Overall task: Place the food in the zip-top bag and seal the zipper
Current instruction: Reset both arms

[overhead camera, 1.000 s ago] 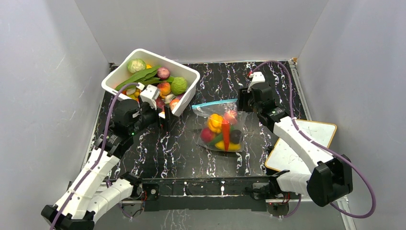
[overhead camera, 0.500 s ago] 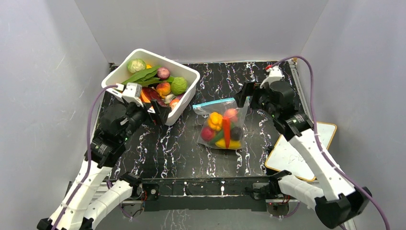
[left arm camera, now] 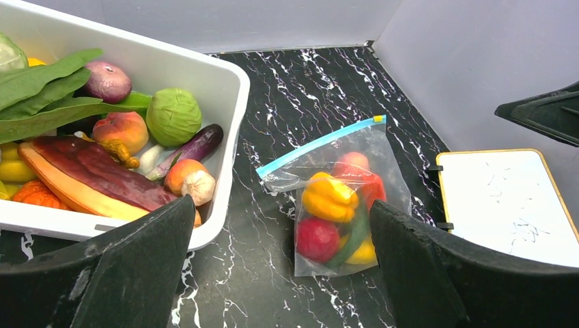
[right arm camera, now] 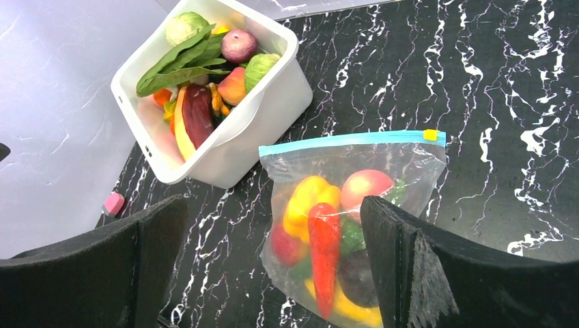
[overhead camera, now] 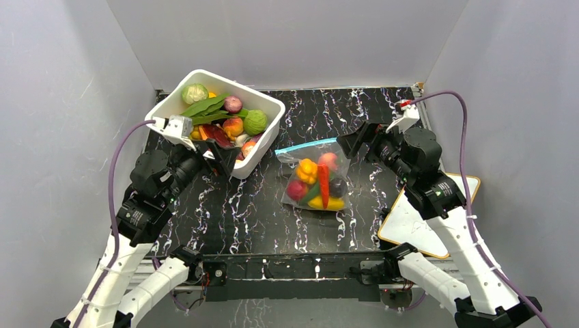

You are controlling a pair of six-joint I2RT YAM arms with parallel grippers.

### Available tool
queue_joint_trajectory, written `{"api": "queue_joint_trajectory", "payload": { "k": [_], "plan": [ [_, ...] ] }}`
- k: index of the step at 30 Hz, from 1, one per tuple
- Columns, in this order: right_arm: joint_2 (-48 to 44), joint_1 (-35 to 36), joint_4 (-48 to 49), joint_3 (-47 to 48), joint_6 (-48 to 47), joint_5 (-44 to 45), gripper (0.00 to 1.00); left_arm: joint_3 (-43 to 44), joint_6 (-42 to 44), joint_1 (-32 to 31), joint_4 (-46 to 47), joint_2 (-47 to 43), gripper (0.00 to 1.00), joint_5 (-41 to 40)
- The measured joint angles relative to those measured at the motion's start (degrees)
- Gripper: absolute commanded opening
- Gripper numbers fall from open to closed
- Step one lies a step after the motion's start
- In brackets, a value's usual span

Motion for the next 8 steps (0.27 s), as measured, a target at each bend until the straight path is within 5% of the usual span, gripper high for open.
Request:
{"api": "queue_joint_trajectory", "payload": {
  "k": [8],
  "plan": [
    [-1.2, 0.0, 0.0, -0.8, 0.5, 0.0, 0.98, 0.0, -0.7, 0.0, 0.0, 0.5, 0.98, -0.3]
  ]
}}
